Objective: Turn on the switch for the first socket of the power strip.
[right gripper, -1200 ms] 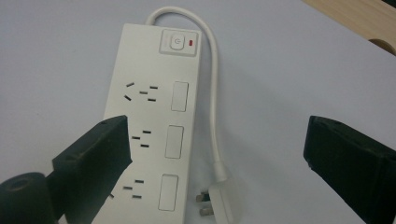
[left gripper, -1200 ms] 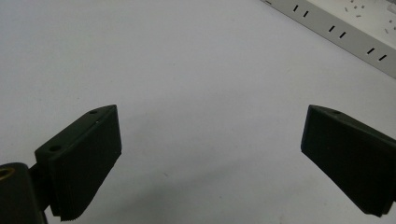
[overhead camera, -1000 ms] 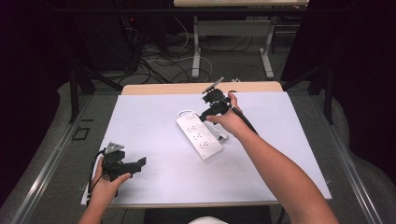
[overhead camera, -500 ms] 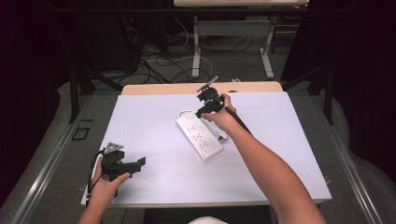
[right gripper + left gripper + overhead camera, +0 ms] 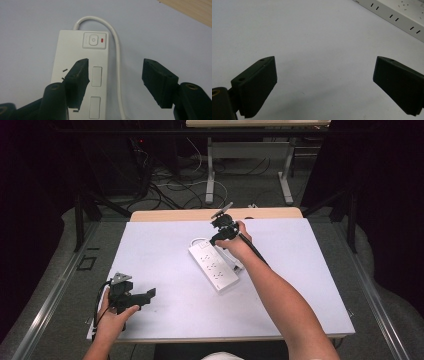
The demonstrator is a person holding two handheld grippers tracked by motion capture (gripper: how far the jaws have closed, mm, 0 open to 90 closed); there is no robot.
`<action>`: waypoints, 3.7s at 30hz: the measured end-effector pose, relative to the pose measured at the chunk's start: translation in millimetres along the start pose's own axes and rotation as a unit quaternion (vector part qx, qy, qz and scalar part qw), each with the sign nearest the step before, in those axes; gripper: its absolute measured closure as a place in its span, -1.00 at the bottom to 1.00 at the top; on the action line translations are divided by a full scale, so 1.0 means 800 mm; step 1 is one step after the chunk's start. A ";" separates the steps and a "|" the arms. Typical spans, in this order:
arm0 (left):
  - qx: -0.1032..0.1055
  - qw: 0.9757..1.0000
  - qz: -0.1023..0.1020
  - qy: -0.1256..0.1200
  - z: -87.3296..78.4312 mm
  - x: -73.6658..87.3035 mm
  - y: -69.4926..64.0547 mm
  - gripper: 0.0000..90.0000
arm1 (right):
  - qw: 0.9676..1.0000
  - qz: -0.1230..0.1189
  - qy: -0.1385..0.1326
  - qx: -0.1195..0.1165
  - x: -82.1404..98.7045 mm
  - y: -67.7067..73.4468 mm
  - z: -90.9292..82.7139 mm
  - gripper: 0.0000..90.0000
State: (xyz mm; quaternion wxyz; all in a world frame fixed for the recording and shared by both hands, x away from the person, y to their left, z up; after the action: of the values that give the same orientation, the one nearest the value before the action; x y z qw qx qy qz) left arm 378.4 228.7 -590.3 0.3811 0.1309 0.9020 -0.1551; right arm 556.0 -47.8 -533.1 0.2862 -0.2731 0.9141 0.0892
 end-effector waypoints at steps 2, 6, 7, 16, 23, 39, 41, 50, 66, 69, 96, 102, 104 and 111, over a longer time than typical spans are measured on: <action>0.000 1.000 0.000 0.000 0.000 0.000 0.000 -0.89 | 1.000 0.007 0.001 0.005 0.000 -0.001 0.002 -0.12; 0.000 1.000 0.000 0.000 0.000 0.000 0.000 -0.89 | 1.000 0.005 0.001 -0.002 0.000 -0.002 0.009 -0.07; -0.001 1.000 0.002 0.000 0.000 0.000 0.001 -0.89 | 1.000 0.007 0.002 -0.002 0.000 -0.002 0.011 -0.05; 0.001 1.000 0.001 0.002 -0.001 0.000 0.001 -0.89 | 1.000 0.006 0.012 0.007 0.001 -0.002 0.026 0.12; 0.002 1.000 0.001 0.004 -0.001 0.001 0.002 -0.89 | 1.000 0.018 0.013 0.006 0.002 -0.005 0.037 0.33; 0.002 1.000 0.002 0.001 0.000 0.000 0.002 -0.88 | 0.998 0.047 0.015 -0.031 0.005 -0.003 0.055 0.89; 0.003 1.000 0.002 0.001 0.000 0.000 0.002 -0.88 | 0.998 0.047 0.023 -0.036 0.008 0.000 0.057 0.94; 0.003 1.000 0.002 0.000 0.000 0.000 0.002 -0.88 | 0.997 0.040 0.039 -0.046 0.014 0.010 0.065 1.00; 0.003 1.000 0.002 0.004 0.000 0.001 0.001 -0.88 | 0.997 0.036 0.032 -0.064 0.013 0.016 0.066 1.00; 0.003 1.000 0.002 0.003 0.000 0.001 0.002 -0.88 | 0.997 0.035 0.029 -0.066 0.013 0.015 0.066 1.00; 0.003 1.000 0.000 0.003 0.003 0.001 0.001 -0.88 | 0.997 0.046 0.010 -0.067 0.019 0.015 0.068 0.98; 0.003 1.000 0.002 0.005 0.003 0.002 0.002 -0.87 | 0.996 0.049 0.008 -0.068 0.018 0.014 0.068 0.94; 0.002 1.000 -0.001 0.003 0.001 0.002 0.002 -0.87 | 0.997 0.050 0.014 -0.063 0.019 0.014 0.067 0.93; 0.002 1.000 -0.004 0.000 0.001 0.001 0.001 -0.87 | 0.997 0.046 0.012 -0.067 0.019 0.016 0.066 0.87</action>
State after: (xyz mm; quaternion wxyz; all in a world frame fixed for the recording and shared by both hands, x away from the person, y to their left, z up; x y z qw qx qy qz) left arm 378.7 228.9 -591.9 0.3805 0.1284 0.9021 -0.1582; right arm 563.3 -27.0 -585.3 0.2517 -0.2502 0.9212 0.1597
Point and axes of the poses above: each handheld gripper's, and its own axes: z roughly forward along the jaws, x roughly out of its underside, y roughly to its left, the point moved 8 cm from there along z, roughly forward along the jaws
